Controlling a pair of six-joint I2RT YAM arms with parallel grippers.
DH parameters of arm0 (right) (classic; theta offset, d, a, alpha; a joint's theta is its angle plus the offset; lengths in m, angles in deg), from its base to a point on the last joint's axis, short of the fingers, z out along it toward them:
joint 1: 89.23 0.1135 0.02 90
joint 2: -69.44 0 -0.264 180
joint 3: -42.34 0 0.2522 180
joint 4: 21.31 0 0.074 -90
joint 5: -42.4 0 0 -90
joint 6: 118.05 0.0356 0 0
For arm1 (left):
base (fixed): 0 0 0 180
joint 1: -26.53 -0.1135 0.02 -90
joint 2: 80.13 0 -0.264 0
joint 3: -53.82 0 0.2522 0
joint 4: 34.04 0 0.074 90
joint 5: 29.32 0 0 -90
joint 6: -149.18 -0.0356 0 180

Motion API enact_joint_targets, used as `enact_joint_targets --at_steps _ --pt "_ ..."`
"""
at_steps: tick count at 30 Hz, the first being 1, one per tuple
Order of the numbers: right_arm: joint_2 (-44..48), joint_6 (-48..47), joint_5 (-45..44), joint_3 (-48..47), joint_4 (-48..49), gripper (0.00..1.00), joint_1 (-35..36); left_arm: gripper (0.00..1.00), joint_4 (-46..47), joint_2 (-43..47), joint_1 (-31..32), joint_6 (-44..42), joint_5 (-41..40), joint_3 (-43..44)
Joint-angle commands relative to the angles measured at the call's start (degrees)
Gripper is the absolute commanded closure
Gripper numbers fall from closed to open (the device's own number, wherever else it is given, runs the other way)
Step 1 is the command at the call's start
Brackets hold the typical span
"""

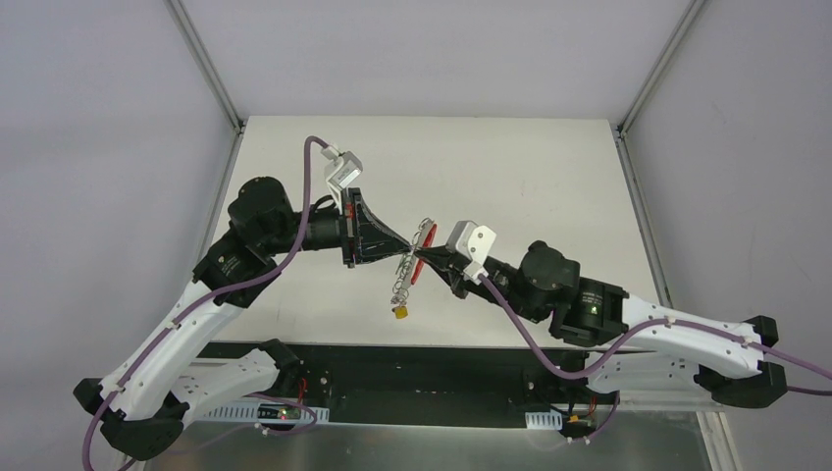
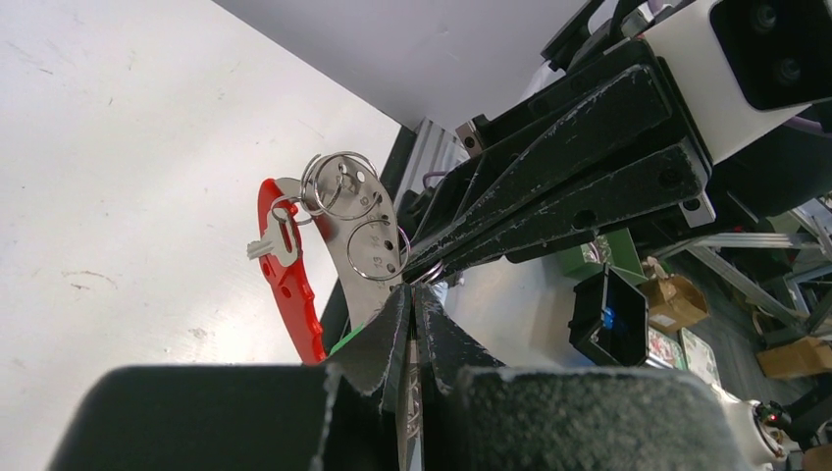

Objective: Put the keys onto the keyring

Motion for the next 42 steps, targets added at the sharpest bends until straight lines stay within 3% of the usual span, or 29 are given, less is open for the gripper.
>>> enact_joint_targets --at_steps 1,14,42 --pt "-2.6 0.7 -2.9 -2.1 1.5 1.00 0.1 1.00 3.7 0.5 0.5 0.4 2.1 0.8" --pt "-5.3 -3.8 -7.3 0.9 7.7 1.00 0.2 1.00 3.3 -0.5 0.5 1.7 0.7 2.3" --pt "-1.3 -7.3 -13.2 5.0 21.9 1.00 0.2 0.99 -1.8 -4.0 0.5 2.0 0.1 5.2"
